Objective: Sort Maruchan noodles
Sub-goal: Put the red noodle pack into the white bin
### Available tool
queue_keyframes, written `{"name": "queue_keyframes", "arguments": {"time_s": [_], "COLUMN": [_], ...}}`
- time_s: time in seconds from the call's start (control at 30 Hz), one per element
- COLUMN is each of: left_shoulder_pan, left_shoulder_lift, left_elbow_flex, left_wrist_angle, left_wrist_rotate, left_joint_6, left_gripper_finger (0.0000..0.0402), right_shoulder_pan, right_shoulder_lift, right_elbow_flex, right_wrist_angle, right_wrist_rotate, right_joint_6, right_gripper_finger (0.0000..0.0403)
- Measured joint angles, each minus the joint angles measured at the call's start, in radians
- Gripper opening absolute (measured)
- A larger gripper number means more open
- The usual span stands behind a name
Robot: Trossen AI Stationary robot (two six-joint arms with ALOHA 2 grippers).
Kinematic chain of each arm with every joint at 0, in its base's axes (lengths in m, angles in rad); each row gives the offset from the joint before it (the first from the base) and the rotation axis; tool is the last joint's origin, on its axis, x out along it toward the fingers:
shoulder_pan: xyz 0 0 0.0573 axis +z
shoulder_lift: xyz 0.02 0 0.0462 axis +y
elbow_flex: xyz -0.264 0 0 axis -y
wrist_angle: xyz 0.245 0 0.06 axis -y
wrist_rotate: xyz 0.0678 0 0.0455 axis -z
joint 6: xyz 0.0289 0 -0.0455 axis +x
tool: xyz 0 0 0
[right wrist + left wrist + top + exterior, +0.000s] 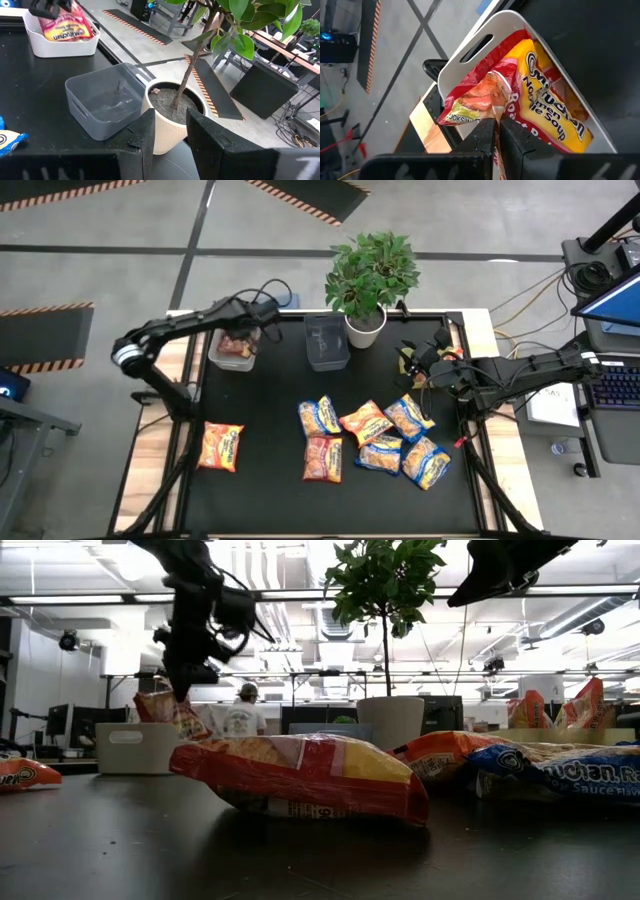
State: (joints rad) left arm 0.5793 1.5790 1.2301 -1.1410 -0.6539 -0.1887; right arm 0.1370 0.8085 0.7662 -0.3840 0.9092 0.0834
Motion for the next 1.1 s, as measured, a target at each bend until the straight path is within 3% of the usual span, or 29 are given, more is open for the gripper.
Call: {"name": "queue_keyframes", "arguments": {"time_s": [0.37, 0.83, 1.1], "left_shoulder_pan": [0.005, -0.001, -0.014], "left_shoulder_lift": [0.146, 0.150, 0.150], "left_elbow_flex": [0.094, 0.086, 0.081], "left_wrist_angle": [-0.009, 0.105, 0.149], "left_wrist_rotate": [-0.019, -0.007, 0.011], "left_joint_6": [-0.011, -0.088, -0.097], "left_gripper_finger": [0.0000, 0.0066, 0.0077], "right_shoulder_pan": [0.000, 0.000, 0.000], "right_shoulder_lift": [0.000, 0.000, 0.000], "right_elbow_flex": [0.000, 0.000, 0.000], "right_wrist_angle": [0.000, 0.000, 0.000], "right_wrist_rotate": [0.000, 0.000, 0.000], "right_joint_6": [-0.006, -0.010, -0.010], "right_gripper_finger": [0.0100, 0.0100, 0.0100]}}
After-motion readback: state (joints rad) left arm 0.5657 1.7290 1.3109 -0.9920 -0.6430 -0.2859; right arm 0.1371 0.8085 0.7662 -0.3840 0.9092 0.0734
